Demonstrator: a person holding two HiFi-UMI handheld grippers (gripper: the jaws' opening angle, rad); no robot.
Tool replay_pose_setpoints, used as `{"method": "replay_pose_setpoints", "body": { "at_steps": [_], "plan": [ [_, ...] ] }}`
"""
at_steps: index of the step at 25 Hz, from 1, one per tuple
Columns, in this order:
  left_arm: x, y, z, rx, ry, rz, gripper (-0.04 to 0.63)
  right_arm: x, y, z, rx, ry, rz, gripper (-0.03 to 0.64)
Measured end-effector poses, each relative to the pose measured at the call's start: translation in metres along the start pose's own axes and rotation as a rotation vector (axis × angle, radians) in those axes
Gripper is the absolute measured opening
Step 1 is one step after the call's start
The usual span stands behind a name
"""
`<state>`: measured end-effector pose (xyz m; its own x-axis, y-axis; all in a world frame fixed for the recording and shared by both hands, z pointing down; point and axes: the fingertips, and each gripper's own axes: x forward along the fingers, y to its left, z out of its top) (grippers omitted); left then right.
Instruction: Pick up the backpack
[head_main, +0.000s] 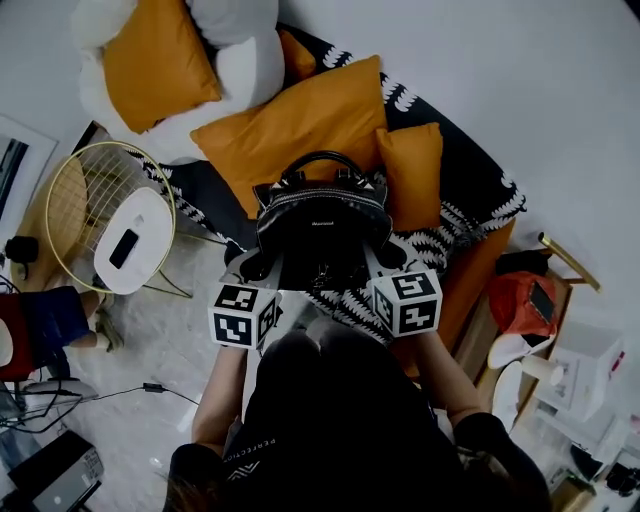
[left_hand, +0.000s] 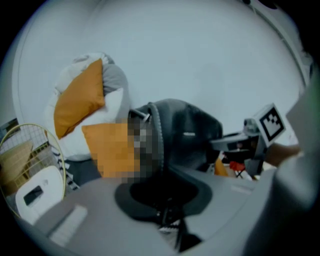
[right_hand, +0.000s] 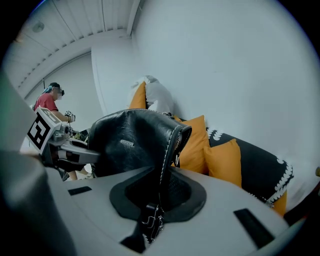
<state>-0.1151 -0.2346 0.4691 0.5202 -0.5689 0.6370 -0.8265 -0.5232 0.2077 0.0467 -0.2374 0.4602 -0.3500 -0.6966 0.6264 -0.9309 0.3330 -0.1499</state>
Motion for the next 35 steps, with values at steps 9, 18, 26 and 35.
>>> {"method": "replay_pose_setpoints", "body": {
  "at_steps": [9,18,26,35],
  "plan": [
    [-0.015,-0.007,0.023,0.009,-0.076,0.036,0.052,-0.016,0.000,0.029,-0.023,-0.085,0.005,0.032],
    [-0.035,-0.009,0.050,0.028,-0.159,0.085,0.049,-0.030,0.006,0.062,-0.065,-0.163,0.039,0.032],
    [-0.053,-0.012,0.074,0.040,-0.236,0.123,0.048,-0.045,0.010,0.090,-0.082,-0.240,0.082,0.032],
    [-0.072,-0.013,0.093,0.058,-0.308,0.183,0.048,-0.057,0.015,0.113,-0.096,-0.299,0.129,0.031]
  ]
}}
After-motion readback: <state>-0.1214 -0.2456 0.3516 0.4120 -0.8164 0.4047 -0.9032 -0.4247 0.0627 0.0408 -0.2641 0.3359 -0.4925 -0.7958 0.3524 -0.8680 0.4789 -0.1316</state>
